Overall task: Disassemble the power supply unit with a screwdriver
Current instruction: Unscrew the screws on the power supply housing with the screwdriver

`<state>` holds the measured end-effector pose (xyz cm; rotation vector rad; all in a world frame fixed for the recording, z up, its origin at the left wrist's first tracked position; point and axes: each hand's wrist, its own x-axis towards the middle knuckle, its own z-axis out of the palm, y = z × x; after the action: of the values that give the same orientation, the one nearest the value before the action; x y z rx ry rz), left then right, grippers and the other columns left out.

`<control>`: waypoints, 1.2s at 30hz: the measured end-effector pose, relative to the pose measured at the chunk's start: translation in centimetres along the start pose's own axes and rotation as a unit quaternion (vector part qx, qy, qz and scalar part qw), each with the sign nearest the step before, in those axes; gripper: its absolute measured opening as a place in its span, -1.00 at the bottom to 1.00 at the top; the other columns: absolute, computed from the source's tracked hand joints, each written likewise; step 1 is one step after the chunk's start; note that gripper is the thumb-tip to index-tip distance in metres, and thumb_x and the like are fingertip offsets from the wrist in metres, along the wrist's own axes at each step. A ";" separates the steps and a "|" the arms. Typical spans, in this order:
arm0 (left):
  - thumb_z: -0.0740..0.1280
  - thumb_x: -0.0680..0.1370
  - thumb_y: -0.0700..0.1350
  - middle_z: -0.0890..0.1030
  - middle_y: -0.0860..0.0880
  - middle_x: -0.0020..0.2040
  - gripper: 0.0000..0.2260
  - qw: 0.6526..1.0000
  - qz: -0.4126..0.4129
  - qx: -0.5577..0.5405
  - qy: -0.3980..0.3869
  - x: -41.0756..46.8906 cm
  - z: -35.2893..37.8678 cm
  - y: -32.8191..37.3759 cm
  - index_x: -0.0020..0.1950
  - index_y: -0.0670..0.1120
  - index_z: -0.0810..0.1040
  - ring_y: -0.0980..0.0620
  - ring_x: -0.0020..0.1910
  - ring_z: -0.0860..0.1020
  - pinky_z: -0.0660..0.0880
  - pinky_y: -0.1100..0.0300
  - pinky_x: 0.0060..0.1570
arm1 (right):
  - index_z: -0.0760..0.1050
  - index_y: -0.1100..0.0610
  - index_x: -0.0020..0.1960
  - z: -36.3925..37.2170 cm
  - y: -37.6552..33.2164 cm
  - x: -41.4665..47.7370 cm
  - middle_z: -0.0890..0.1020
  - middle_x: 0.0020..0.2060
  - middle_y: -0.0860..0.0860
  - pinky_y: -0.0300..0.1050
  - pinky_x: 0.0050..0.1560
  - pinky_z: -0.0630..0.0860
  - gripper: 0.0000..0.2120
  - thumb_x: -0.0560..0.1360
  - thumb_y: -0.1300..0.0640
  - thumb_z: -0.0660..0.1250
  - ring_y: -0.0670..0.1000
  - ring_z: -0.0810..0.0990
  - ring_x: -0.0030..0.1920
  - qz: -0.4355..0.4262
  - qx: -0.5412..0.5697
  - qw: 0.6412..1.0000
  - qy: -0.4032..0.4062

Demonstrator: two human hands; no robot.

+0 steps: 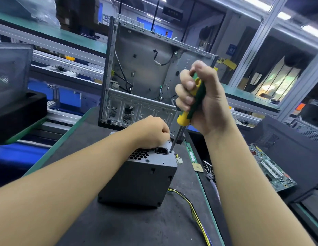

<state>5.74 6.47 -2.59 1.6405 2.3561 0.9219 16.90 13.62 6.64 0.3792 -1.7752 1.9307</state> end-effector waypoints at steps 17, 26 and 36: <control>0.42 0.54 -0.14 0.75 -0.07 -0.07 -0.86 0.905 0.163 -0.367 -0.143 -1.0 -1.3 -0.7 0.05 -0.13 0.71 0.02 0.01 0.70 0.55 0.26 0.09 | 0.41 0.10 -0.16 2.6 0.5 -0.3 0.47 -0.37 0.06 -0.08 -0.45 0.49 -0.90 0.53 0.16 0.26 0.03 0.45 -0.42 -0.107 -0.262 0.892 0.352; 0.52 0.42 -0.06 0.75 -0.07 -0.04 -0.85 0.905 0.144 -0.380 -0.128 -1.1 -1.4 -0.7 -0.05 -0.04 0.75 -0.01 0.03 0.71 0.57 0.26 0.08 | 0.36 0.05 -0.25 2.6 -0.3 0.7 0.40 -0.46 -0.05 -0.20 -0.51 0.30 -0.73 0.57 0.05 0.36 -0.03 0.32 -0.51 -0.019 -0.173 0.955 0.238; 0.51 0.46 -0.09 0.75 -0.07 -0.03 -0.83 0.908 0.134 -0.371 -0.141 -1.2 -1.6 -1.1 0.03 -0.07 0.75 0.00 0.03 0.70 0.57 0.24 0.09 | 0.35 0.09 -0.14 -0.1 -0.9 0.6 0.43 -0.38 -0.03 -0.23 -0.48 0.30 -0.84 0.61 0.11 0.12 -0.07 0.31 -0.46 0.029 -0.032 0.999 0.017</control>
<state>4.65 4.53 -2.13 1.6166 1.3443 1.3049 16.84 13.82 7.68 0.2743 -1.8399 1.9028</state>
